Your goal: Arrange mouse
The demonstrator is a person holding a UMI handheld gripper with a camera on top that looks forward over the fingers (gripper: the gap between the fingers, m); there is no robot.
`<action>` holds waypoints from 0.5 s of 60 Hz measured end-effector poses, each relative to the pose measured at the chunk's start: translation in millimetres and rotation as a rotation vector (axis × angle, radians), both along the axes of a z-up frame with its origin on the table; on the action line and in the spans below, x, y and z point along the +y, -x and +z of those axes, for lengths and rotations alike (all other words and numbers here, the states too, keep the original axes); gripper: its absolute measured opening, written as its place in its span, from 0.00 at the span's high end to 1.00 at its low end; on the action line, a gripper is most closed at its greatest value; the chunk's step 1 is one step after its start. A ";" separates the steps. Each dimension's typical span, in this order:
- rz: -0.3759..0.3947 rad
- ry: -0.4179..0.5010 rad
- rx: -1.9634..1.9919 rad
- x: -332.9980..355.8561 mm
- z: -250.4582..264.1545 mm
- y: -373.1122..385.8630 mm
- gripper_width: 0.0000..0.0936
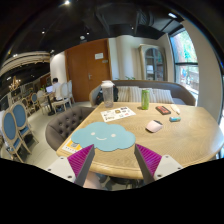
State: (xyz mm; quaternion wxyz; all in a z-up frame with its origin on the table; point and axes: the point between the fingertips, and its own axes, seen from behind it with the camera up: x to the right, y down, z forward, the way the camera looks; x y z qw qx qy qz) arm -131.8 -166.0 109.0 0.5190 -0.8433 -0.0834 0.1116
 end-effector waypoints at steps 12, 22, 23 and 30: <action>-0.025 0.029 -0.010 44.6 -29.1 -23.3 0.11; -0.103 0.088 -0.025 99.1 -59.6 -74.7 0.11; -0.115 0.097 -0.030 104.9 -63.2 -81.0 0.11; -0.187 0.134 -0.066 146.9 -83.8 -118.2 0.11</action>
